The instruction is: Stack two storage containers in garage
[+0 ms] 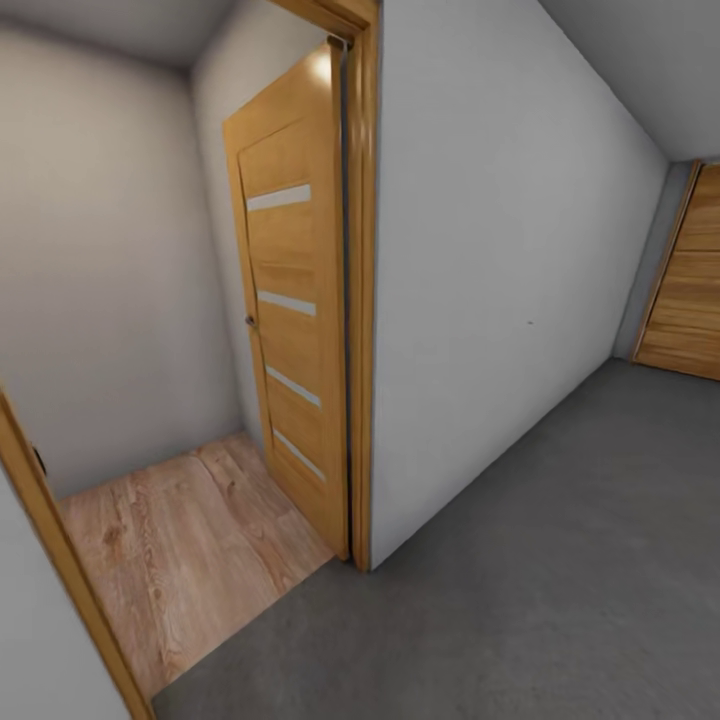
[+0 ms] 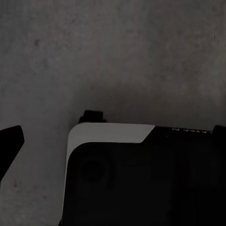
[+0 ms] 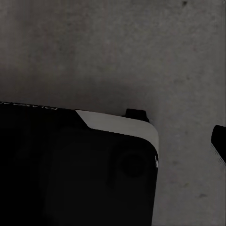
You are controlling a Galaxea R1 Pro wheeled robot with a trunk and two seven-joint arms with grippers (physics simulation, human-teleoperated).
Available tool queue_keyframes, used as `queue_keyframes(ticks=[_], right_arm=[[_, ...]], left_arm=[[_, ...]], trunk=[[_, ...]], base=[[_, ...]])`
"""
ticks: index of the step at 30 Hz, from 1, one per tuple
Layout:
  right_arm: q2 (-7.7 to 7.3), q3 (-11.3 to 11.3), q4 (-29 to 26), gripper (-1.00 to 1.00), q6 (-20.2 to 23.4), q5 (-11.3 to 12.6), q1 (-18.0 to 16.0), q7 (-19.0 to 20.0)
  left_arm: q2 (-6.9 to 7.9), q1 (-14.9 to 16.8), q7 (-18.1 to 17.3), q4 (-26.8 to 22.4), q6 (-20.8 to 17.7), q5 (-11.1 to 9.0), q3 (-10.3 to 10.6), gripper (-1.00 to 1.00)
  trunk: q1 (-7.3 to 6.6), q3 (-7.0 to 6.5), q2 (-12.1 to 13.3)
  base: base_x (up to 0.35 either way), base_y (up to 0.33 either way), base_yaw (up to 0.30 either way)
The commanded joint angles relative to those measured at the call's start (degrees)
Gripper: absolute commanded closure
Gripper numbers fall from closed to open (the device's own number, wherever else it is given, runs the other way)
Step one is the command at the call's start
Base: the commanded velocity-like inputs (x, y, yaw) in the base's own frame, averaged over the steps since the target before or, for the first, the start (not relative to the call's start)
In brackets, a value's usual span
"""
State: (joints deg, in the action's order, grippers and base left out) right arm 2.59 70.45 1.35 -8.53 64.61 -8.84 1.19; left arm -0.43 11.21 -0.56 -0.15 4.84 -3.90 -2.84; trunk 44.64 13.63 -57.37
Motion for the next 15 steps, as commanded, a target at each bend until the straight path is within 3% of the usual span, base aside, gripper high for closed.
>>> queue_keyframes(ticks=[1, 15], right_arm=[[0.05, 0.5, 0.1, -1.00, -0.2, 0.5, 0.0, 0.1], [0.05, 0.4, 0.1, -1.00, -0.2, 0.5, 0.0, 0.1]], left_arm=[[-0.01, 0.0, -0.1, 0.1, -0.1, -0.4, -0.2, -1.00], [0.02, 0.0, -0.1, 0.1, -1.0, -0.4, -0.2, -1.00]], trunk=[[0.04, 0.07, 0.0], [0.04, 0.07, 0.0]], base=[[0.325, 0.000, 0.000], [0.325, 0.000, 0.000]])
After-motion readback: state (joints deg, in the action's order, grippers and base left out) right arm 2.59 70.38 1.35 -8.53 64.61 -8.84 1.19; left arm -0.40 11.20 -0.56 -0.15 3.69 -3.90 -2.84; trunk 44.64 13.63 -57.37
